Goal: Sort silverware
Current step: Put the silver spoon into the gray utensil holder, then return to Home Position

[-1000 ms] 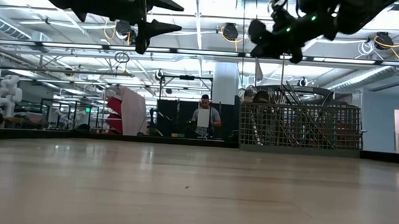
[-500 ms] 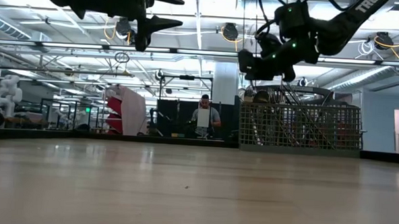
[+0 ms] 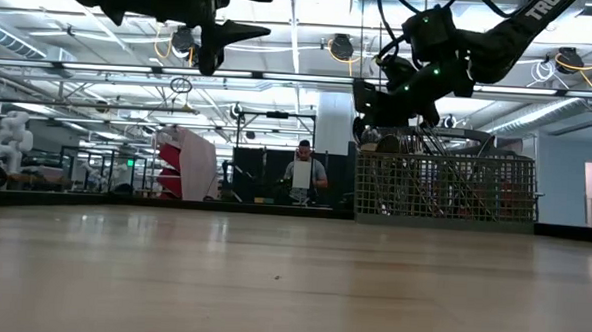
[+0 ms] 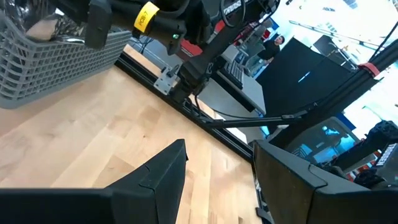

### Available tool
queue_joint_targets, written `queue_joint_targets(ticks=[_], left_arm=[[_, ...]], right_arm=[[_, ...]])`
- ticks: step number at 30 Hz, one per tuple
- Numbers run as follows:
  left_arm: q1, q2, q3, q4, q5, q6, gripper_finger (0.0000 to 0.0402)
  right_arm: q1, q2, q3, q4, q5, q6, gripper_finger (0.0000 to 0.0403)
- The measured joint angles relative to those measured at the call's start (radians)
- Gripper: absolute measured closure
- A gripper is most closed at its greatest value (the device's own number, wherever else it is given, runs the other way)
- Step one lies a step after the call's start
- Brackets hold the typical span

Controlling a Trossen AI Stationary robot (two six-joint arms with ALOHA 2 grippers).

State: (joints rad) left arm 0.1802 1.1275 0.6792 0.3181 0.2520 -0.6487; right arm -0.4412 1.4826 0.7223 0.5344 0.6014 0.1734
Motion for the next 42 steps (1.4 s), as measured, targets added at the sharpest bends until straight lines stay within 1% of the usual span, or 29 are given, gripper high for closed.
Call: queue_joint_targets(ticks=[10,14,18,21,25,28,31,34,38,42], left_arm=[[-0.002,0.0,0.0,-0.021,0.001,0.0,0.0206],[-0.002,0.0,0.0,-0.012,0.002,0.001,0.0206],[-0.002,0.0,0.0,-0.01,0.005,0.001,0.0206],[-0.002,0.0,0.0,0.025,0.006,0.004,0.0206],[0.003,-0.004,0.0,0.102,0.006,0.021,0.0206],[0.01,-0.019,0.0,0.151,0.006,0.044,0.0206],[0.021,-0.047,0.001,0.178,0.005,0.072,0.0206],[0.039,-0.095,0.001,0.179,0.002,0.11,0.0206],[0.07,-0.176,0.001,0.144,-0.004,0.149,0.0206],[0.097,-0.271,0.001,0.029,-0.025,0.193,0.0206]], right_arm=[[0.024,-0.026,0.0,0.004,0.001,-0.001,0.0235],[0.03,-0.084,0.0,0.003,-0.001,-0.002,0.0212],[0.034,-0.168,0.0,-0.003,-0.019,-0.002,0.02],[0.038,-0.23,0.0,-0.006,-0.107,-0.002,0.0197],[0.051,-0.289,0.0,-0.012,-0.319,0.009,0.0198],[0.066,-0.317,0.0,-0.012,-0.467,0.071,0.0199],[0.096,-0.336,0.0,-0.009,-0.577,0.151,0.0199],[0.152,-0.353,0.0,-0.008,-0.623,0.187,0.0199],[0.236,-0.372,0.0,-0.008,-0.61,0.203,0.0199],[0.301,-0.383,0.0,-0.014,-0.596,0.206,0.0199]])
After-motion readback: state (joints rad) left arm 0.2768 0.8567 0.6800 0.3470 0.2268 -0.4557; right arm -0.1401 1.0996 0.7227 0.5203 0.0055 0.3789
